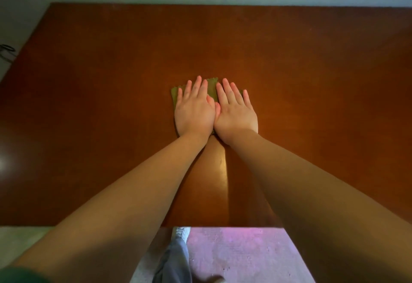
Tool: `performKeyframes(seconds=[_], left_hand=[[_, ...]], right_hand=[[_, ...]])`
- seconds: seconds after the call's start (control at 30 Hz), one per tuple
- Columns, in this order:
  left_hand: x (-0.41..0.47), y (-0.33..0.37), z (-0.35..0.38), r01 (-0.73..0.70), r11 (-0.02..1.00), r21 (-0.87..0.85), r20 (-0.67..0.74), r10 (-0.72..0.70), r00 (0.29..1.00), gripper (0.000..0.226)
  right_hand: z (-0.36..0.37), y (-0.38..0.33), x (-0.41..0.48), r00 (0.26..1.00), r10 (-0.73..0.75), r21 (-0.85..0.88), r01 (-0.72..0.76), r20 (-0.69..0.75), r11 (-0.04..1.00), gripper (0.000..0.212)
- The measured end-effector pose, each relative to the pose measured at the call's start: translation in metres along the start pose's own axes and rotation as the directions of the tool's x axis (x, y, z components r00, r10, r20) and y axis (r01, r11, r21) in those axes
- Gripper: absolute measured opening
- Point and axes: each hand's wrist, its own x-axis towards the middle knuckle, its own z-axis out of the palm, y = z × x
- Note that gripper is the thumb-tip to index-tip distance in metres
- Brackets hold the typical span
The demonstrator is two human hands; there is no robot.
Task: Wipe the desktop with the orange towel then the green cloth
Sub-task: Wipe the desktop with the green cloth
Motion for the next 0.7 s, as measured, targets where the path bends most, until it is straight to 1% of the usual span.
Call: performKeyframes(seconds=[0.43, 0.57, 0.7], left_hand=[[-0.107, -0.008, -0.004, 0.038, 0.999, -0.007, -0.015, -0.038, 0.999, 0.051], [-0.138, -0.009, -0.003, 0.077, 0.997, -0.027, -0.033, -0.077, 0.996, 0.051], [-0.166, -0.002, -0.004, 0.117, 0.993, -0.004, -0.012, -0.117, 0.993, 0.052]], right_hand=[[0.012, -0.014, -0.099, 0.997, -0.075, 0.036, 0.074, 0.017, 0.997, 0.053], [0.013, -0.015, -0.127, 0.994, -0.105, 0.048, 0.104, 0.032, 0.993, 0.054], [0.015, -0.012, -0.152, 0.990, -0.136, 0.051, 0.134, 0.041, 0.990, 0.054]])
